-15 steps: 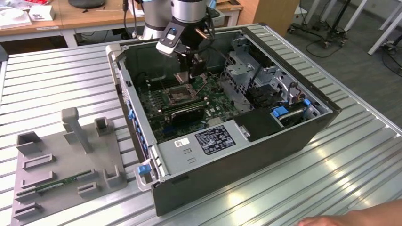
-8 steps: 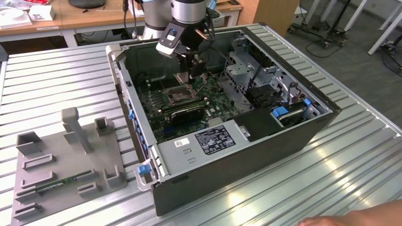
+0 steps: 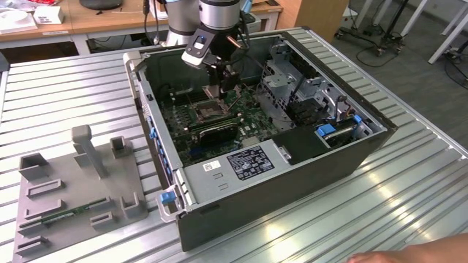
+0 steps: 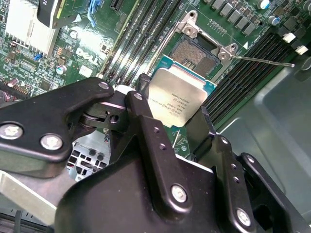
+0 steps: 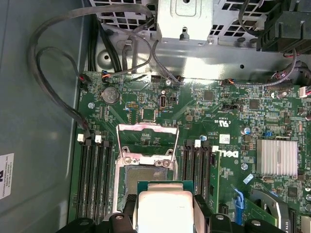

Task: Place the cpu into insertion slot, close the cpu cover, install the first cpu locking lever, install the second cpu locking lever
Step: 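Place the cpu into insertion slot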

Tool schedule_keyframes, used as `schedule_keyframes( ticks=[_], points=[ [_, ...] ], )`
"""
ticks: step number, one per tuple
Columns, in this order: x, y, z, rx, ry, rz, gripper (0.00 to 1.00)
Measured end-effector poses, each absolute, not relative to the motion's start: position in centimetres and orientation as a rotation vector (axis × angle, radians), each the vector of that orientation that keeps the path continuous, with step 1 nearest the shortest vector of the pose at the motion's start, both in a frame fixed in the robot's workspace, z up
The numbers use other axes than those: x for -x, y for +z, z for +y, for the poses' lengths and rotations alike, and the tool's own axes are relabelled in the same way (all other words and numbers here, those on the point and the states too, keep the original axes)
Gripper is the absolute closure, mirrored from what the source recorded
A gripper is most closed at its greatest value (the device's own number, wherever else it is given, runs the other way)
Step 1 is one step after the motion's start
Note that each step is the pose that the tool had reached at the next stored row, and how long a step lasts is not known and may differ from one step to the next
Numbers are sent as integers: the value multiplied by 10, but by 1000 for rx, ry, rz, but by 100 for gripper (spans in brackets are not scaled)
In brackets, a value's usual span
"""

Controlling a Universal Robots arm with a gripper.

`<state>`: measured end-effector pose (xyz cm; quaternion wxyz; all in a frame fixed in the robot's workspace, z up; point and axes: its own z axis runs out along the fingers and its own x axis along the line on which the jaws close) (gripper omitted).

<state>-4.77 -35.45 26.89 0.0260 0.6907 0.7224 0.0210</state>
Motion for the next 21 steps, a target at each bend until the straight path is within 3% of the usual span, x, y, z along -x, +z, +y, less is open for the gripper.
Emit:
schedule_keyframes(
  ticks=[21],
  points=[
    [48, 261, -354, -2135, 65, 2233, 46]
  ],
)
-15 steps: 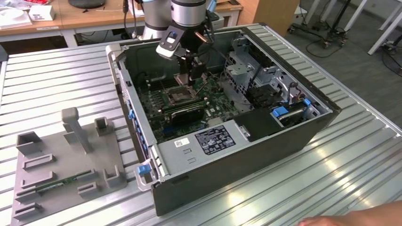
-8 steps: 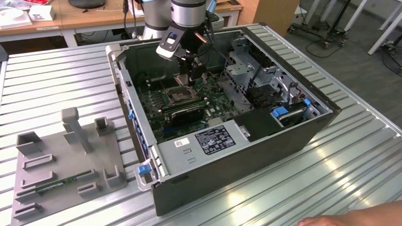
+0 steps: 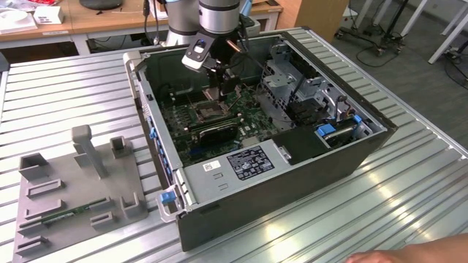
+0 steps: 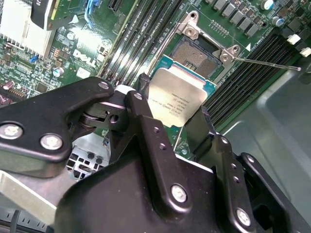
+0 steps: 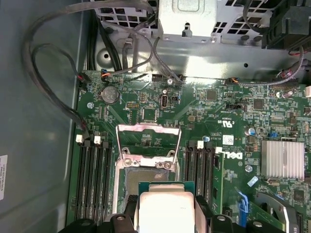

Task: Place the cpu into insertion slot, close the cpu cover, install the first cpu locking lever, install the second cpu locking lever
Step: 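Place the cpu into insertion slot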

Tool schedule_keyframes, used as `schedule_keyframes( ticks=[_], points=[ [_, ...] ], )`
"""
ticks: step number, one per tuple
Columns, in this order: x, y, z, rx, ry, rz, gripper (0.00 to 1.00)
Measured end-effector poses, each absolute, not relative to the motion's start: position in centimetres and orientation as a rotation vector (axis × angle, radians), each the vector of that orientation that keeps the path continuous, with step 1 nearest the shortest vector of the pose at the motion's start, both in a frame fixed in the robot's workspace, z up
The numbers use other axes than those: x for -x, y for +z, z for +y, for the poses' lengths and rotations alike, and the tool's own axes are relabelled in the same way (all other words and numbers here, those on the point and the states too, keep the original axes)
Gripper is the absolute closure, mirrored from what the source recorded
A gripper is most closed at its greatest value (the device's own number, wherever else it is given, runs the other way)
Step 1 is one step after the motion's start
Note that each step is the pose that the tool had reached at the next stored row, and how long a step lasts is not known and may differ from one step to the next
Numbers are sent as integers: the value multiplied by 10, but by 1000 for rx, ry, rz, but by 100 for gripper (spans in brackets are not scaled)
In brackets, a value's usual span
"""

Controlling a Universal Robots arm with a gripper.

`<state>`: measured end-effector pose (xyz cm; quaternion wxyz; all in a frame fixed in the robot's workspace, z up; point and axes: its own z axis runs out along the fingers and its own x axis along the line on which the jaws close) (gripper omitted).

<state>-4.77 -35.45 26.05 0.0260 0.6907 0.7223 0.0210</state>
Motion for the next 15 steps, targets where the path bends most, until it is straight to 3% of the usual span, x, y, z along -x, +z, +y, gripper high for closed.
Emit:
schedule_keyframes(
  ticks=[15],
  points=[
    [48, 244, -350, -2136, 65, 2231, 46]
  ],
)
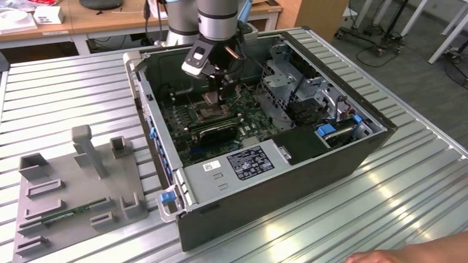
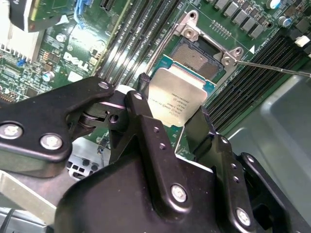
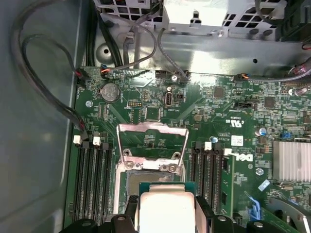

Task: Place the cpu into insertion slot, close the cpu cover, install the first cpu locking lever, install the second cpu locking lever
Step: 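Place the cpu into insertion slot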

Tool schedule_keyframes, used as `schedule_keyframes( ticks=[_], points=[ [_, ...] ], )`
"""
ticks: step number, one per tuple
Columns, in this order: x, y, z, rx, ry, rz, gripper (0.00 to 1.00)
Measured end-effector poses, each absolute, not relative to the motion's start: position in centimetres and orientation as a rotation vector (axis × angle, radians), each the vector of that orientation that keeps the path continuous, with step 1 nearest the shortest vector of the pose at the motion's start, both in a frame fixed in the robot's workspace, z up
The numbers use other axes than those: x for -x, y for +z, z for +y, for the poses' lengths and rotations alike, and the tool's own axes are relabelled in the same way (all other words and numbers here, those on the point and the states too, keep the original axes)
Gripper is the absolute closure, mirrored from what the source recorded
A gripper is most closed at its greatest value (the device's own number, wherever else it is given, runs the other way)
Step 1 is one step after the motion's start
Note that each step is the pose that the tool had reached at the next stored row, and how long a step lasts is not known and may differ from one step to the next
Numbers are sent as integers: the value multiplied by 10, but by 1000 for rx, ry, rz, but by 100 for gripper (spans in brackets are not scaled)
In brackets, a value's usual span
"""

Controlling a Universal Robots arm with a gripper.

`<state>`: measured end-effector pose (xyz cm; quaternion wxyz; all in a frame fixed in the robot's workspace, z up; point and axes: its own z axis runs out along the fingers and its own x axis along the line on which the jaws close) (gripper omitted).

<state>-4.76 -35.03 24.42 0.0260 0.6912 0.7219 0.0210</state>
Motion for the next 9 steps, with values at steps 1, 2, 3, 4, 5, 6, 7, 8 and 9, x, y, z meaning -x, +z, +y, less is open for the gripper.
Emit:
schedule_keyframes(
  ticks=[1, 2, 3, 4, 5, 6, 7, 8, 9],
  points=[
    [48, 243, -349, -2136, 65, 2231, 46],
    [48, 242, -348, -2136, 65, 2231, 46],
    [48, 241, -347, -2136, 65, 2231, 46],
    [48, 239, -346, -2136, 65, 2231, 46],
    [48, 238, -344, -2136, 65, 2231, 46],
    [48, 237, -343, -2136, 65, 2231, 46],
    [48, 236, -342, -2136, 65, 2231, 46],
    [48, 235, -341, -2136, 65, 2231, 46],
    [48, 234, -341, -2136, 65, 2231, 46]
  ],
)
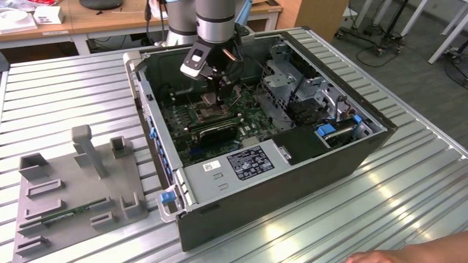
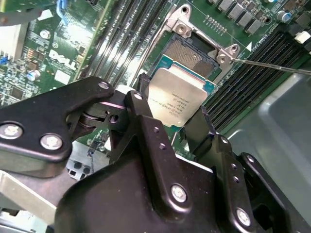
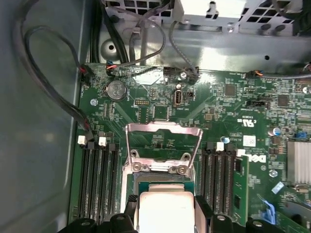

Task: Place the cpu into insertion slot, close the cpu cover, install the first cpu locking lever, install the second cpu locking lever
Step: 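Place the cpu into insertion slot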

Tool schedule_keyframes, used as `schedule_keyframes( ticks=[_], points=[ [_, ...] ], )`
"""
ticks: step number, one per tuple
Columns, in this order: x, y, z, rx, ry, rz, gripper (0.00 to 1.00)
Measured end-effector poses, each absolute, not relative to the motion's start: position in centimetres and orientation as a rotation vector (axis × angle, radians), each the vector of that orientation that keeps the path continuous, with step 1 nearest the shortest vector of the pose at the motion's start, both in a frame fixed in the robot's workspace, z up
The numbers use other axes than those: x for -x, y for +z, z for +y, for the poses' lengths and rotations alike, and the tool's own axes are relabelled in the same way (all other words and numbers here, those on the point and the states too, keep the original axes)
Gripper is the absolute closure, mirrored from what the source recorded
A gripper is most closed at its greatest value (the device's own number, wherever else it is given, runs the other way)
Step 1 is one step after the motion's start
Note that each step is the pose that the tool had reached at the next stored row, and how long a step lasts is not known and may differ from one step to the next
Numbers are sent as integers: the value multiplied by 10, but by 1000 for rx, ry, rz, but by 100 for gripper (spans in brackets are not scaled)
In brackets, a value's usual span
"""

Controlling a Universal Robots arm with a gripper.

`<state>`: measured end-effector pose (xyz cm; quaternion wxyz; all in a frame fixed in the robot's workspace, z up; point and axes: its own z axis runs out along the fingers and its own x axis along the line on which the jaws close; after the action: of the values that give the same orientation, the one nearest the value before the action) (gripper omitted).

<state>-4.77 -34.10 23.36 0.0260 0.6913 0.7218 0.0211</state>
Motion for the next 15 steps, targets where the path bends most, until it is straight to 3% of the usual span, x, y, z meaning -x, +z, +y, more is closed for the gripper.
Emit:
schedule_keyframes(
  ticks=[15],
  points=[
    [48, 214, -338, -2137, 65, 2231, 46]
  ],
)
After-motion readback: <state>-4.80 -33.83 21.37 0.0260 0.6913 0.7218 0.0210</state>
